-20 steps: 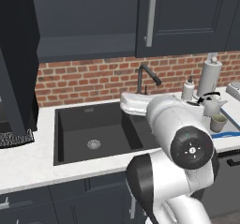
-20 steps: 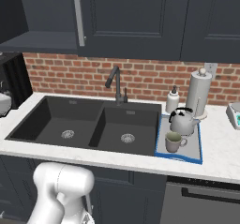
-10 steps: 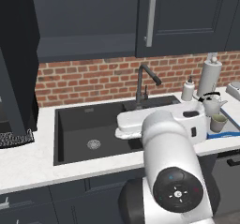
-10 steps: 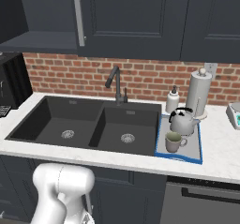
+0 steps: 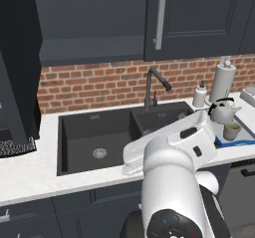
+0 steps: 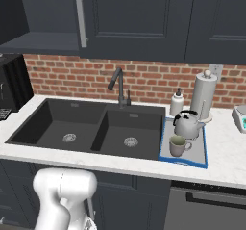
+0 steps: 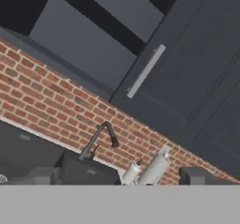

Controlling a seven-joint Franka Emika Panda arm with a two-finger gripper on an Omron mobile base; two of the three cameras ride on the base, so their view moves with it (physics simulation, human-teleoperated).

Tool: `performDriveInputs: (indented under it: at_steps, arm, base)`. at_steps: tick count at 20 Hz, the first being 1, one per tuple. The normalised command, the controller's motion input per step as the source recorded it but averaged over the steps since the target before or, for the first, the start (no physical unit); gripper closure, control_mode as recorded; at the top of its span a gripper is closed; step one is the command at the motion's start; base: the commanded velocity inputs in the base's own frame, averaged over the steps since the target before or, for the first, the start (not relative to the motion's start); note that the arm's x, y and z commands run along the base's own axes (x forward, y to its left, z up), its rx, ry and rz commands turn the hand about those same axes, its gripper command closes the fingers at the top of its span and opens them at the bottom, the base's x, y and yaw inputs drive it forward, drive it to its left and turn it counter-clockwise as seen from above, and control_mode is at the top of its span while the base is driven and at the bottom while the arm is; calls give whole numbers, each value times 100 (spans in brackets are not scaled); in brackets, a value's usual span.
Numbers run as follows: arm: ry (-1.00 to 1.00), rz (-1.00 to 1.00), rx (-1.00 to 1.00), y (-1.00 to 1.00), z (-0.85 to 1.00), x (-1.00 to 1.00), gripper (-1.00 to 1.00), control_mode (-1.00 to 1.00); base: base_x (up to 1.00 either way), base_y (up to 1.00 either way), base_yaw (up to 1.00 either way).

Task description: Pick the kettle from the counter and place it on the tray. Then pick the mug from the cabinet and place it on the tray. Then close the cabinet doors.

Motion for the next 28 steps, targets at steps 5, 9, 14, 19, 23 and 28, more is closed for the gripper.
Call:
performDriveInputs:
  at_steps: [5, 9, 14, 19, 23, 28]
  arm:
    - [-2, 0, -25, 16, -25, -3, -100, -100]
    - [0, -4, -21, 25, -9, -1, -100, -100]
    - [0, -5, -18, 26, -16, 0, -100, -100]
    - [0, -5, -16, 19, -17, 0, -100, -100]
    - [0, -4, -13, 19, -15, 0, -100, -100]
    - [0, -8, -12, 31, -12, 0, -100, -100]
  base:
    - [0, 0, 0]
    - [0, 0, 0]
    - [0, 0, 0]
    - [0, 0, 0]
    - [0, 0, 0]
    - [0, 0, 0]
